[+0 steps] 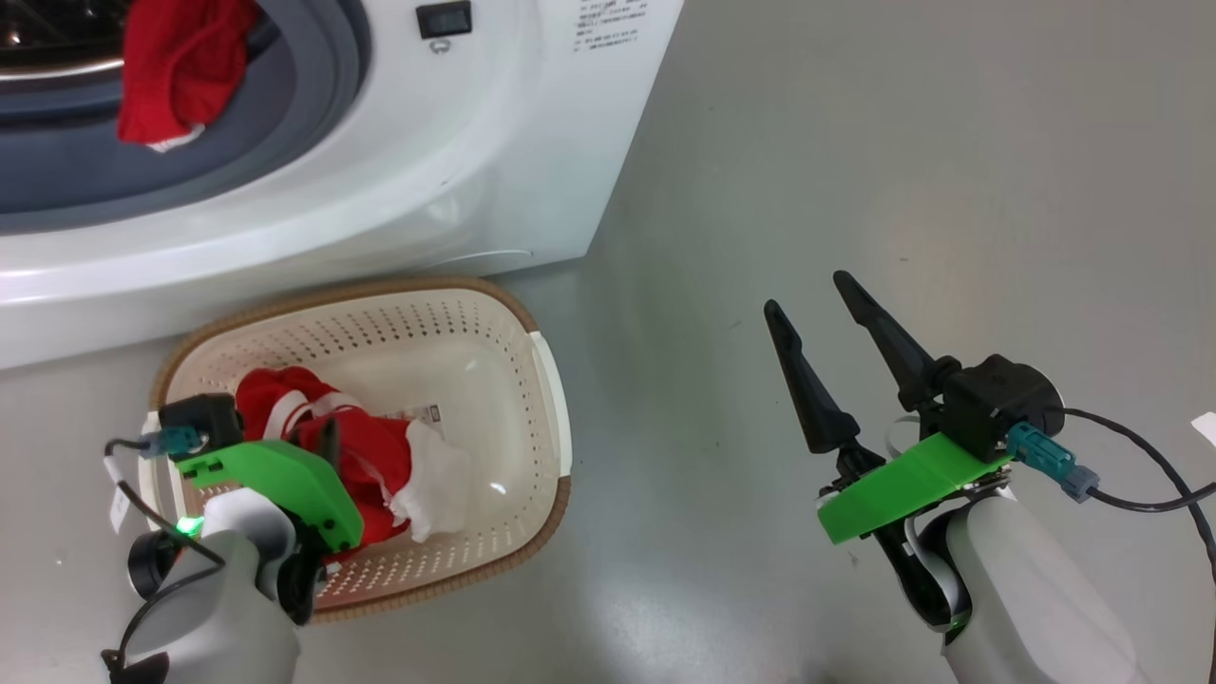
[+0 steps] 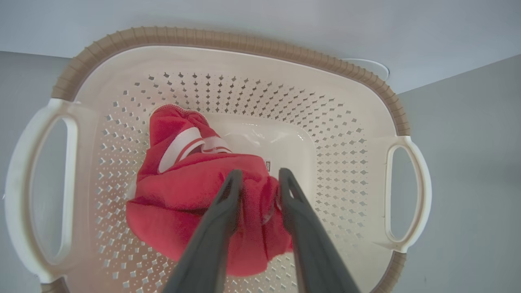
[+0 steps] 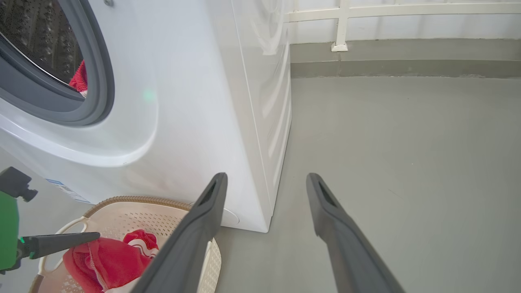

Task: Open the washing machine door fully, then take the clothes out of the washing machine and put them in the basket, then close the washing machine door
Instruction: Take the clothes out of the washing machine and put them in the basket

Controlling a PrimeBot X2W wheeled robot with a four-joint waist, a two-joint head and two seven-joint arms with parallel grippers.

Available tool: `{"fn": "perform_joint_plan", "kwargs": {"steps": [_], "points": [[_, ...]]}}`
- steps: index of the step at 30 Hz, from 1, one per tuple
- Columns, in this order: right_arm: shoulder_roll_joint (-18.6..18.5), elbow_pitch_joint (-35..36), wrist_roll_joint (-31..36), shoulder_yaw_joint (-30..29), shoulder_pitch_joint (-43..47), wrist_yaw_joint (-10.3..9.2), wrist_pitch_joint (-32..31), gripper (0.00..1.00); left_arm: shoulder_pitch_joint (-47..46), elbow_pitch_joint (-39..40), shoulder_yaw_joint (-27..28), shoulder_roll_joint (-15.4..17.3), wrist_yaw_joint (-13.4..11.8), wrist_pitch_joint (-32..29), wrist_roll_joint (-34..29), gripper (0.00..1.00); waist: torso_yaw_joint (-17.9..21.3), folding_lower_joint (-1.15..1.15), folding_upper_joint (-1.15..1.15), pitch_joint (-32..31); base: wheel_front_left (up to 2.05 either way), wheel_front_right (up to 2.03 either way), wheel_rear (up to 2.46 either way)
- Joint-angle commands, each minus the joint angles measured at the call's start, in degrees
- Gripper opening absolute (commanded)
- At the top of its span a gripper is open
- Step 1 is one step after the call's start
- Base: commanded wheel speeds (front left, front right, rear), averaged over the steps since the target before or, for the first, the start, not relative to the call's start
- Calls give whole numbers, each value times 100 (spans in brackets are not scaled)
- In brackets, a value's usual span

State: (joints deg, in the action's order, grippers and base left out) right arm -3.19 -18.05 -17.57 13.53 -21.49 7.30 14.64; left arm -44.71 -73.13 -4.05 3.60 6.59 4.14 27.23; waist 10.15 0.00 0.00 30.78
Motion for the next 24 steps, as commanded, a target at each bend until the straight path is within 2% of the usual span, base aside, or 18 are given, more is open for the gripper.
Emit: {"fn": "perform_joint_plan", "kwargs": {"steps": [1,7,13,16,24], "points": [[16,97,-19,91,50,19,36,100,48,34,85,187,13,86,27,100,-10,0,0,-44,0,0,0],[16,77,30,24,119,19,36,100,166,82,62,190,-8,855,5,100,-99,0,0,-318,0,0,0],[12,63,56,-42,189,19,36,100,464,322,166,209,-11,1075,43,100,-210,0,0,-671,0,0,0],[-11,55,81,-105,238,19,36,100,708,873,271,252,-56,1083,-38,100,-271,0,0,-847,0,0,0],[-67,24,151,-279,478,19,36,100,1591,2290,667,168,29,1085,-190,100,-421,0,0,-1355,0,0,0]]}}
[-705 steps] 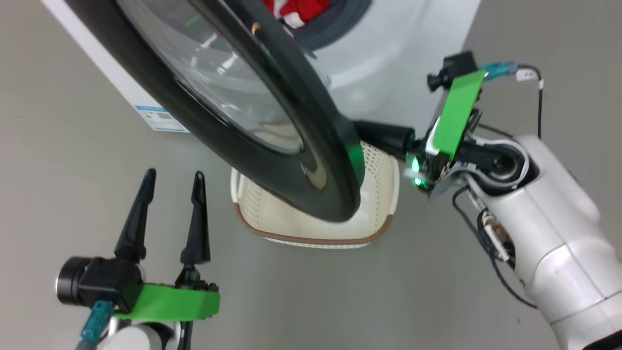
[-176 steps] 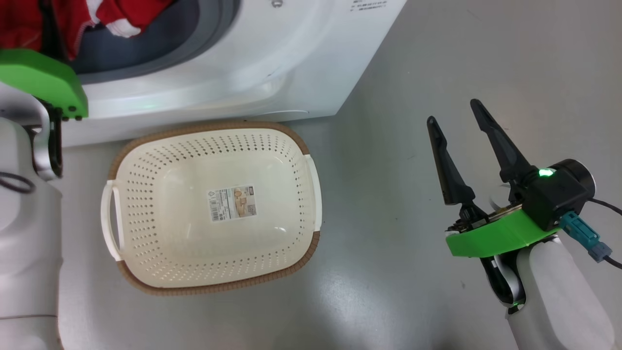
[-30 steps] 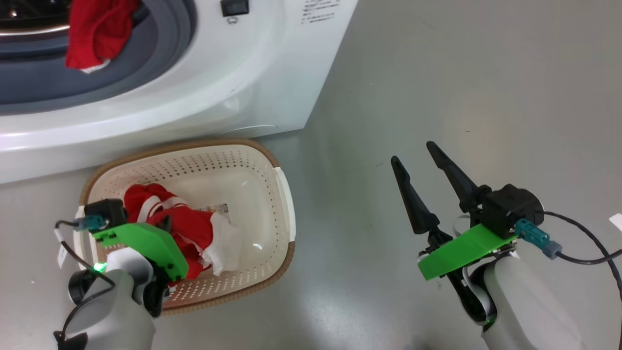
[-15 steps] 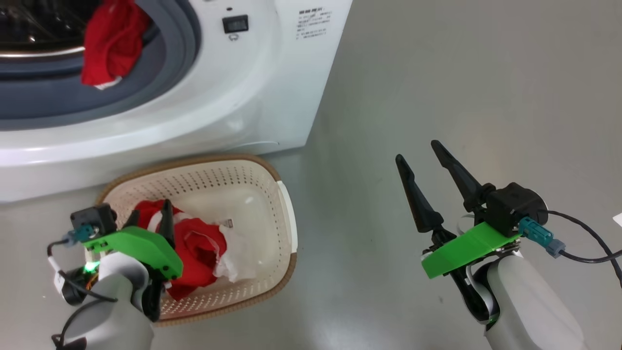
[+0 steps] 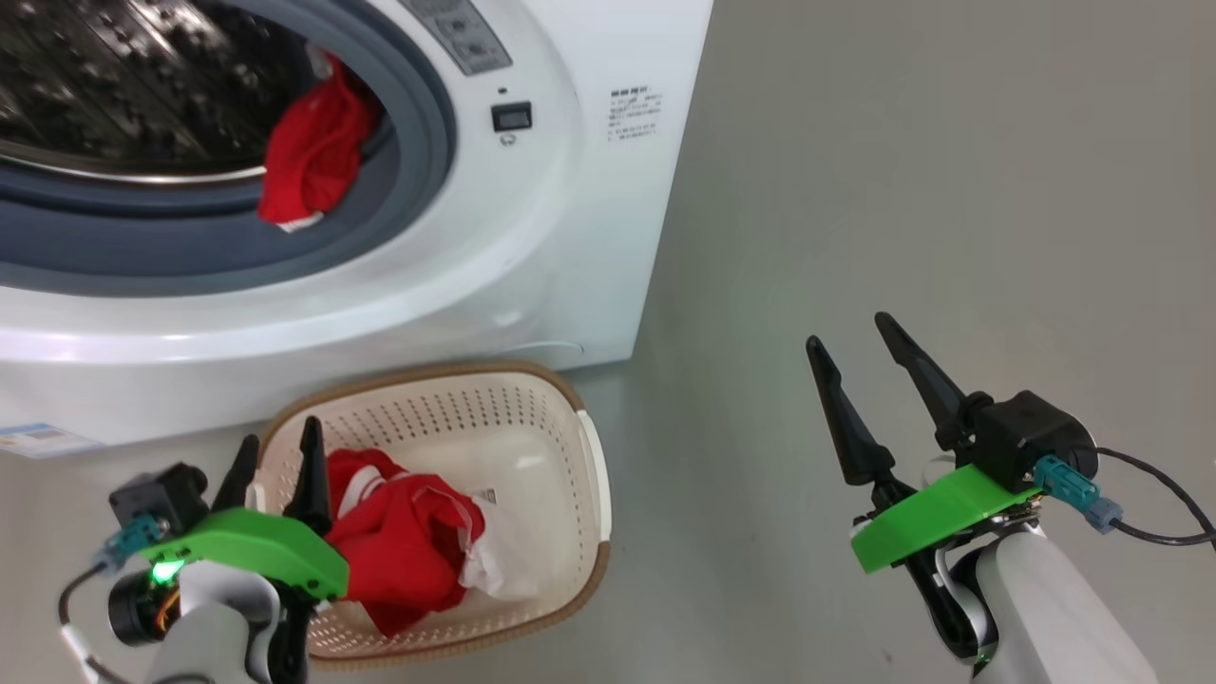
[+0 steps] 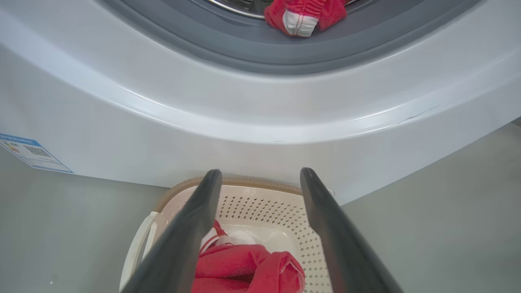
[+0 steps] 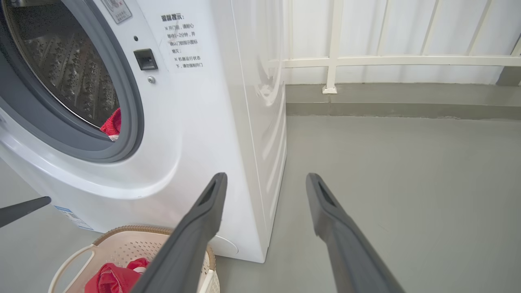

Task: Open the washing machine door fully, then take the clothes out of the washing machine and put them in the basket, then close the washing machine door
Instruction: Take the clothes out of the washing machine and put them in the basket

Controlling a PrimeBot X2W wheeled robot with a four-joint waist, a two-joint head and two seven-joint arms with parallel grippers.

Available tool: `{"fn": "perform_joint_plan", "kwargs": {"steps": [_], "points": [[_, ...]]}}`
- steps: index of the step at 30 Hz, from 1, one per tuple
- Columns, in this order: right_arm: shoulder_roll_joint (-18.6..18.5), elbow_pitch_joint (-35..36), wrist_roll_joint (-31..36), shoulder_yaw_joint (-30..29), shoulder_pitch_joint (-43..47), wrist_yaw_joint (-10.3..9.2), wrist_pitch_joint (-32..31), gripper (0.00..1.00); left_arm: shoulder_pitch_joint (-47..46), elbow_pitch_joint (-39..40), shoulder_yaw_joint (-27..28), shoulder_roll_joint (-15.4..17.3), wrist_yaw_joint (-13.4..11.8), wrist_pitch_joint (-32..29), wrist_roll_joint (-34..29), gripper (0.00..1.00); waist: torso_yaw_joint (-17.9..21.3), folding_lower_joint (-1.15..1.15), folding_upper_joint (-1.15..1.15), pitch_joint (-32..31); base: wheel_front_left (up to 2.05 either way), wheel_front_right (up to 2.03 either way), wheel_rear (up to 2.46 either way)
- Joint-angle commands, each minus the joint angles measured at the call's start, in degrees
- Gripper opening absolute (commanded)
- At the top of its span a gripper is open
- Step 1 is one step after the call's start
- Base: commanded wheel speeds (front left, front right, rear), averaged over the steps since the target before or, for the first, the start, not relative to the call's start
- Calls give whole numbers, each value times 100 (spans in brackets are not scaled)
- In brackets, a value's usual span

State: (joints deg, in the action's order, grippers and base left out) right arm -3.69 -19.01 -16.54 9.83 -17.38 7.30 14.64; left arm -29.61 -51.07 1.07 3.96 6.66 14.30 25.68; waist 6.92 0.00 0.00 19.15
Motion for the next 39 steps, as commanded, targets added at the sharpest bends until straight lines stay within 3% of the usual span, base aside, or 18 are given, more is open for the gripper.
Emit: {"fn": "perform_joint_plan", "kwargs": {"steps": [1,15,28,39], "points": [[-24,114,56,82,96,19,36,100,181,226,170,115,37,69,-45,100,-109,0,0,-255,0,0,0],[-71,328,76,-119,425,19,36,100,1374,2768,390,-25,80,69,-853,100,-168,0,0,-855,0,0,0],[-7,864,350,-357,826,19,36,100,1971,3751,542,-92,-30,70,-1334,100,-181,0,0,-1166,0,0,0],[-37,1021,447,-524,1154,19,36,100,2391,4096,636,-103,-37,70,-1458,100,-157,0,0,-1451,0,0,0]]}}
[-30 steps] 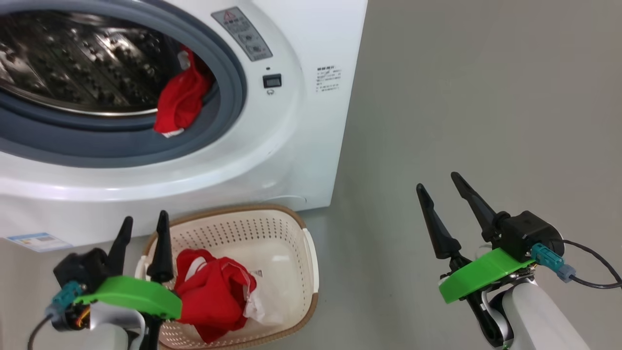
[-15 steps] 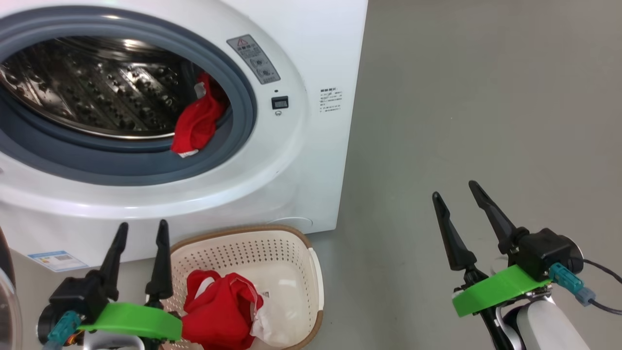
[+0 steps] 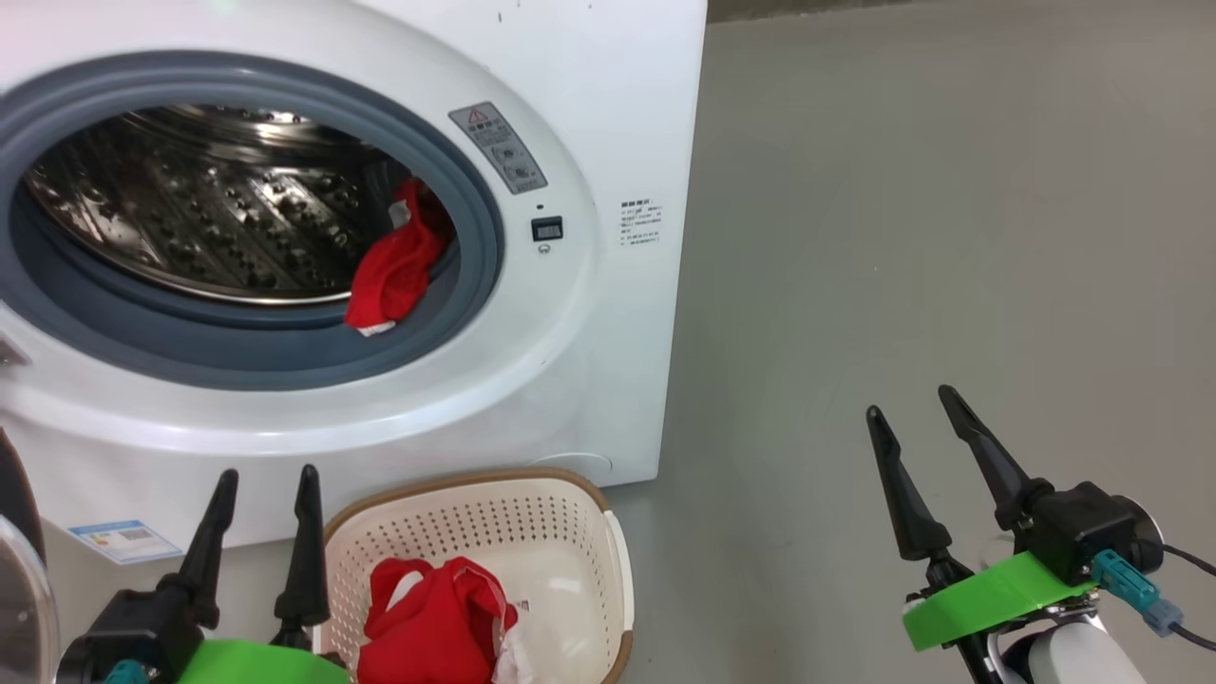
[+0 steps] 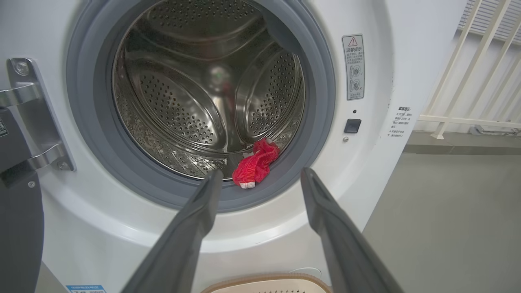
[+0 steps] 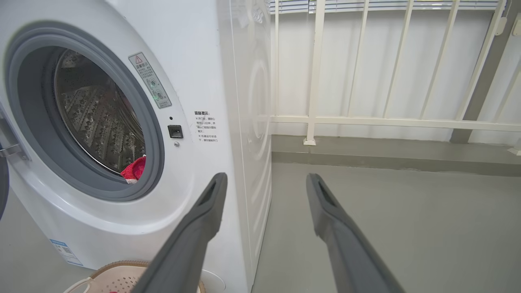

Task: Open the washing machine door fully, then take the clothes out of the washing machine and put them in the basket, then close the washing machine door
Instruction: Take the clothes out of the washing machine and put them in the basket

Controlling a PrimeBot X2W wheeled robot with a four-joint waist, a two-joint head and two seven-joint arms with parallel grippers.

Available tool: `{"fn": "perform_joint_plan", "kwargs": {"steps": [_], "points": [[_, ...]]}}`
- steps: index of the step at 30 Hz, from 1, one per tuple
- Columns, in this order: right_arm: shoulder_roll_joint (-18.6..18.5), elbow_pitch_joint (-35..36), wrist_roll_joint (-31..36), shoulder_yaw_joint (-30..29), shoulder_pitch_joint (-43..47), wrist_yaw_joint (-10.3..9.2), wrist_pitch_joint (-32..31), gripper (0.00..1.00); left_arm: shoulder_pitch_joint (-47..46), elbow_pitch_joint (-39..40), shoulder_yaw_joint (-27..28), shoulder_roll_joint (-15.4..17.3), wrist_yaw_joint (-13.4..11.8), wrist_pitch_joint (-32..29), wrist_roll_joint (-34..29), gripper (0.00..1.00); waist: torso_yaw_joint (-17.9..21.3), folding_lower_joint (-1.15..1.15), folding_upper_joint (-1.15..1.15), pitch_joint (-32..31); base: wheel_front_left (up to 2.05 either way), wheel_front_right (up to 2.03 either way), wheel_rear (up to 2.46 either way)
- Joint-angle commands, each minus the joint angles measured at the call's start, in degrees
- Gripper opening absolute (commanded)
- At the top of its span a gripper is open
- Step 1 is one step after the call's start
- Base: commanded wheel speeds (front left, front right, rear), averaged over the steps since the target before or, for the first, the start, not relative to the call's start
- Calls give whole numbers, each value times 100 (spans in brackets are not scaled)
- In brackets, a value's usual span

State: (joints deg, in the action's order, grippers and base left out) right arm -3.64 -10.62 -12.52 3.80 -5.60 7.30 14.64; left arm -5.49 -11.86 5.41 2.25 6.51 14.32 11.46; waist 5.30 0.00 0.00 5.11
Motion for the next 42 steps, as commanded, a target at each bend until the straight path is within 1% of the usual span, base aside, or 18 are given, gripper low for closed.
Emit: {"fn": "perform_joint_plan", "kwargs": {"steps": [1,9,22,42], "points": [[-46,200,51,57,9,19,36,100,12,176,195,68,-21,68,-48,100,5,0,0,-76,0,0,0],[-28,349,117,-21,292,19,36,100,201,235,211,65,-22,68,-50,100,23,0,0,-205,0,0,0],[-17,328,110,27,452,19,36,100,341,183,281,64,-10,68,-83,100,30,0,0,-361,0,0,0],[-22,356,92,57,392,19,36,100,310,225,230,63,-57,68,-25,100,25,0,0,-183,0,0,0]]}}
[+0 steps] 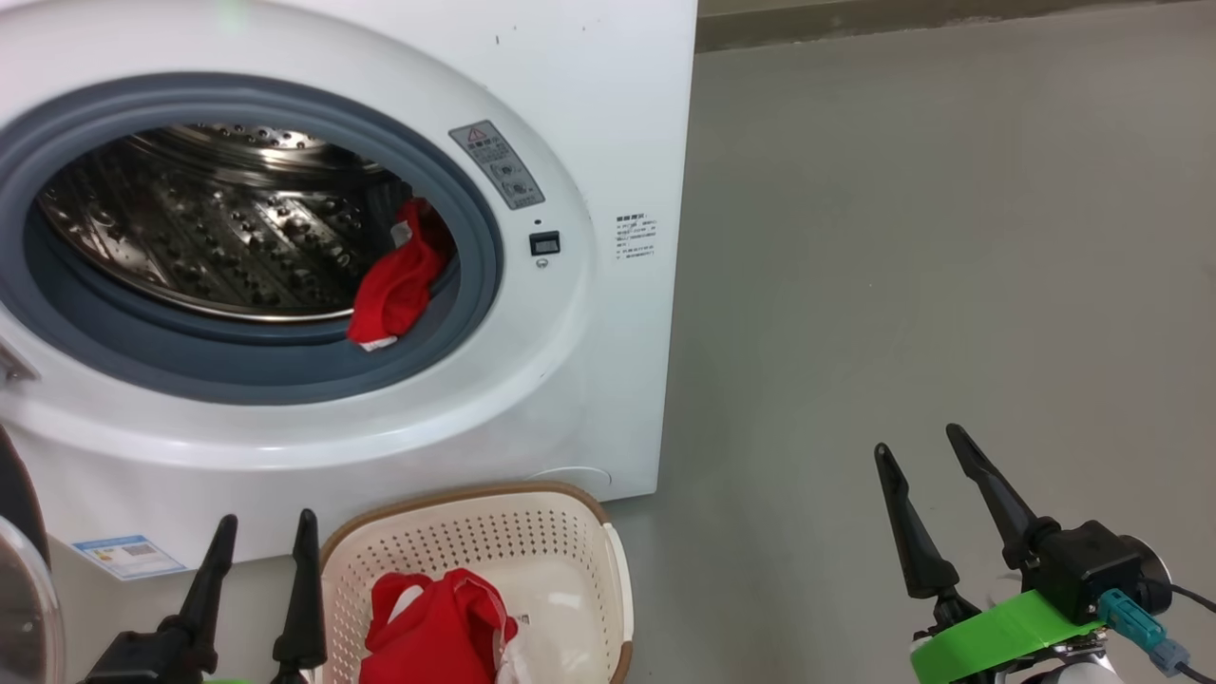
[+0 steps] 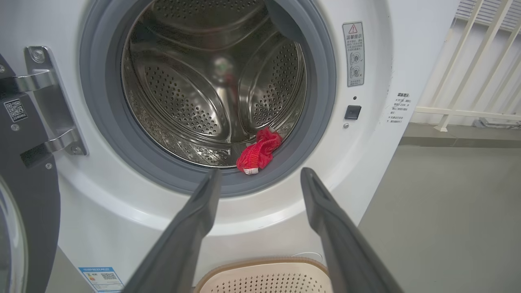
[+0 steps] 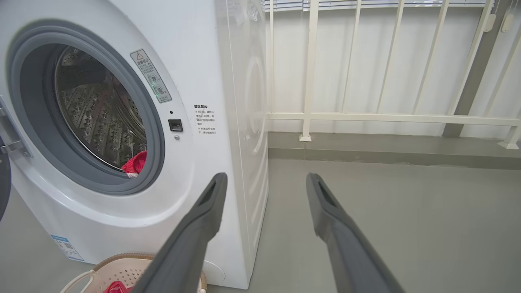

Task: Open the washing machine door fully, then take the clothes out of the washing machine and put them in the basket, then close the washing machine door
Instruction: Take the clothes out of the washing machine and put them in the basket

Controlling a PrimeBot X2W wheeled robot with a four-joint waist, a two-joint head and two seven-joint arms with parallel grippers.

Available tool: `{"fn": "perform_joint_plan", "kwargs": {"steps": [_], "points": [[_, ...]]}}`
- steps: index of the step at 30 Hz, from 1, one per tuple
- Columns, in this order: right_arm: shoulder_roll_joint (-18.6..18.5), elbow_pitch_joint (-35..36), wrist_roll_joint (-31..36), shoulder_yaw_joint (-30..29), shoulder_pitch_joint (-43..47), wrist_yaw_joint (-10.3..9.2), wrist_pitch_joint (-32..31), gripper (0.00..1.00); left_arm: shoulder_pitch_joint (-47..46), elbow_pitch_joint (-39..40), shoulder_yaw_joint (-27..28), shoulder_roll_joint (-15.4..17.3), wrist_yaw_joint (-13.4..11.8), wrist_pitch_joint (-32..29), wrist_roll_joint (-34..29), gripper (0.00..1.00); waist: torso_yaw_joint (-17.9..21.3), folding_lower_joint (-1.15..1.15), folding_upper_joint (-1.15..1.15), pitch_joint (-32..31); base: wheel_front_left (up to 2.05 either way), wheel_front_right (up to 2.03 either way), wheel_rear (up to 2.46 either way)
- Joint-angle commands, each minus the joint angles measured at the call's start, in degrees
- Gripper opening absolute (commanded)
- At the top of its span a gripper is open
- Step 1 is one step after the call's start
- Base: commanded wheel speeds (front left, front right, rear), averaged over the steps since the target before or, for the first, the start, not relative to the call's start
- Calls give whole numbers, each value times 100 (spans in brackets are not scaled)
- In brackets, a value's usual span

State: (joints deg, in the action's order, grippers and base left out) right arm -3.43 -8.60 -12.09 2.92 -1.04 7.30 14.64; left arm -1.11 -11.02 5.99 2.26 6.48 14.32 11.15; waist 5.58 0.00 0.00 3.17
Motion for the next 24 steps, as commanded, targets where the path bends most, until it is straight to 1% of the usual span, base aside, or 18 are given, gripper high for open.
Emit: {"fn": "perform_joint_plan", "kwargs": {"steps": [1,7,12,18,24], "points": [[-42,154,44,153,-71,19,36,100,-164,122,166,62,-53,68,35,100,-8,0,0,43,0,0,0],[-37,162,35,210,-179,19,36,100,-552,-79,157,68,-35,68,63,100,-46,0,0,269,0,0,0],[-53,204,-18,283,-378,19,36,100,-996,-233,199,140,-17,68,65,100,-64,0,0,567,0,0,0],[-90,236,-125,387,-635,19,36,100,-1722,-457,170,175,-35,68,35,100,-138,0,0,1024,0,0,0],[-89,250,-166,483,-838,19,36,100,-2549,-933,185,340,2,68,145,100,-158,0,0,1421,0,0,0]]}}
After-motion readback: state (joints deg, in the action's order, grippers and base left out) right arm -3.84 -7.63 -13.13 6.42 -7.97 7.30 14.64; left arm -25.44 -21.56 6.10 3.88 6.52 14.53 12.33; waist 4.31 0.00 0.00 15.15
